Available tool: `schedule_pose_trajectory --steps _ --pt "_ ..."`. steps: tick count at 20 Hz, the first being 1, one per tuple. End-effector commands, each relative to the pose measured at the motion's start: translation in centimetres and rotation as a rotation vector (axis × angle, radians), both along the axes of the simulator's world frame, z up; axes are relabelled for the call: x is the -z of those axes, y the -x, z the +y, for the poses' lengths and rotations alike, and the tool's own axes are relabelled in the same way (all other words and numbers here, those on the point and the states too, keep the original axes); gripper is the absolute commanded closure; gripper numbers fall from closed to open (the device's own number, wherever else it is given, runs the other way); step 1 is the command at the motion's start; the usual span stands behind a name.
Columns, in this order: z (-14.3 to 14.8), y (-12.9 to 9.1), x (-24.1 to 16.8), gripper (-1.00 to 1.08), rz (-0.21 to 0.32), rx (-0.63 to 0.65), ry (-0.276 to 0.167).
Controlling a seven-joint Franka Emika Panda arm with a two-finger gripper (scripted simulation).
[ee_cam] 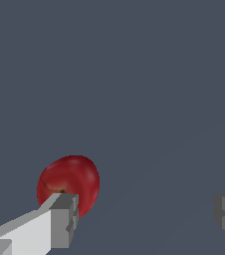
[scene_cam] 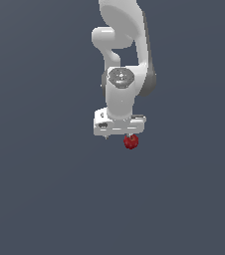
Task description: Pick up the object and move it to a goal position.
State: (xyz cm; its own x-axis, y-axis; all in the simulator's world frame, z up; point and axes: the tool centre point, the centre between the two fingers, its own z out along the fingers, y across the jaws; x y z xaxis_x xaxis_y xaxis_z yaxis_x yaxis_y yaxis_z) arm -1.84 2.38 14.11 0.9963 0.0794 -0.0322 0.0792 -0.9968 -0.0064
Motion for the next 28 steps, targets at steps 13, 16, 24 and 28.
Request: schedule_pose_trajectory --steps 13,16,24,28 --pt "7.0 3.7 4.4 -0.92 -0.032 -0.336 -0.001" --pt "7.3 3.9 4.5 -0.92 -0.033 -0.348 -0.002" --pt "7.2 3.9 6.1 -0.92 -0.032 -0.343 -0.002" --pt "7.2 4.0 8.1 -0.92 -0.032 -0.346 -0.002"
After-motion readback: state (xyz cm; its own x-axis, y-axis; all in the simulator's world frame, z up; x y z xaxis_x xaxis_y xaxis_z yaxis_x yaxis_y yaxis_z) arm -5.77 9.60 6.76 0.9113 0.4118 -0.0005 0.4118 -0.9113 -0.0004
